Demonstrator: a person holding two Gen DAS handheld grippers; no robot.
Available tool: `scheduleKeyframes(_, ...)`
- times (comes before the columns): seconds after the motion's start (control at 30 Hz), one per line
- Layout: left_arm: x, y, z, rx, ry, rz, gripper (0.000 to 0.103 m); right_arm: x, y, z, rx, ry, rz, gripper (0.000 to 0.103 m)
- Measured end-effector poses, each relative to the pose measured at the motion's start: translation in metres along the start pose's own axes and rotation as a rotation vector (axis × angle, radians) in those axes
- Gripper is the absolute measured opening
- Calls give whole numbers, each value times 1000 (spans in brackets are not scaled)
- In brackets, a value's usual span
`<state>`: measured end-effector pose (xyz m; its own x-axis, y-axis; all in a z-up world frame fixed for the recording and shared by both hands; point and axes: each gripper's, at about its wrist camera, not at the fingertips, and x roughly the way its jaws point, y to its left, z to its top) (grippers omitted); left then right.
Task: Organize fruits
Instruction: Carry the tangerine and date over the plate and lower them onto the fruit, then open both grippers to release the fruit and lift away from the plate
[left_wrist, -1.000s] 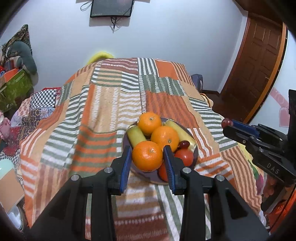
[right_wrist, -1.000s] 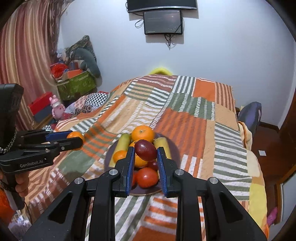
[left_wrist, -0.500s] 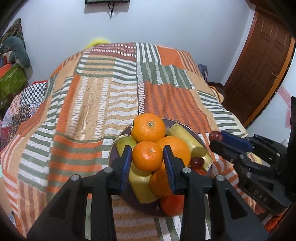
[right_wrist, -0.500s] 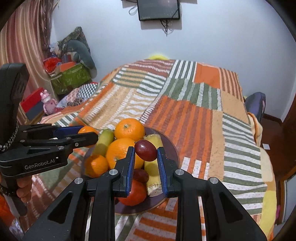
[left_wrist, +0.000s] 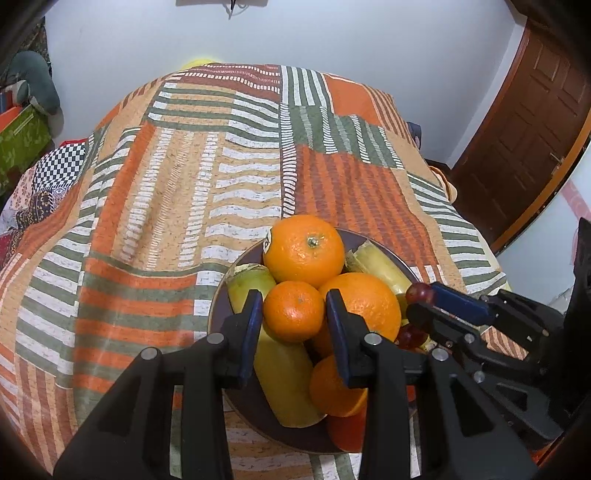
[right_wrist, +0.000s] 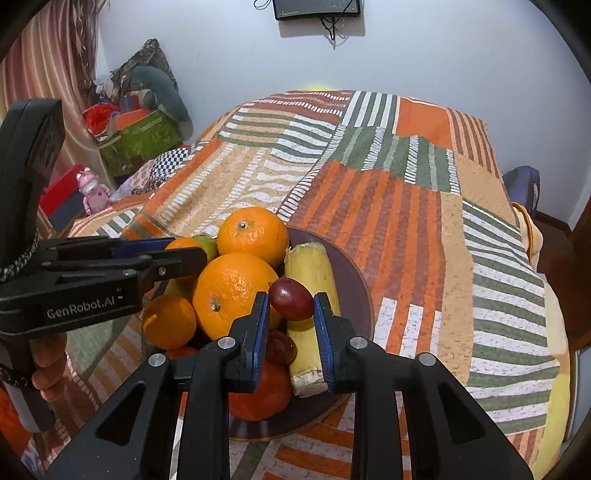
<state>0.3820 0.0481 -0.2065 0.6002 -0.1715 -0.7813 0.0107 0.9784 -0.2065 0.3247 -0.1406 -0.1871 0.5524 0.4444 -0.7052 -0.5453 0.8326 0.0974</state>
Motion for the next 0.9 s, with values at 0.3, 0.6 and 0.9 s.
scheduleKeyframes(0.3,-11,0,1,-14,-2,-11,43,-1,2,2,-24,0,-23,37)
scheduleKeyframes(0.6,-85,-11,-5,-1,-142,-4,43,-51,5,9,-1,-93,-32,37)
scheduleKeyframes(0.9,-212,-37,-28,36,-383,10,43,-163,30,12,10,-318,-34,37)
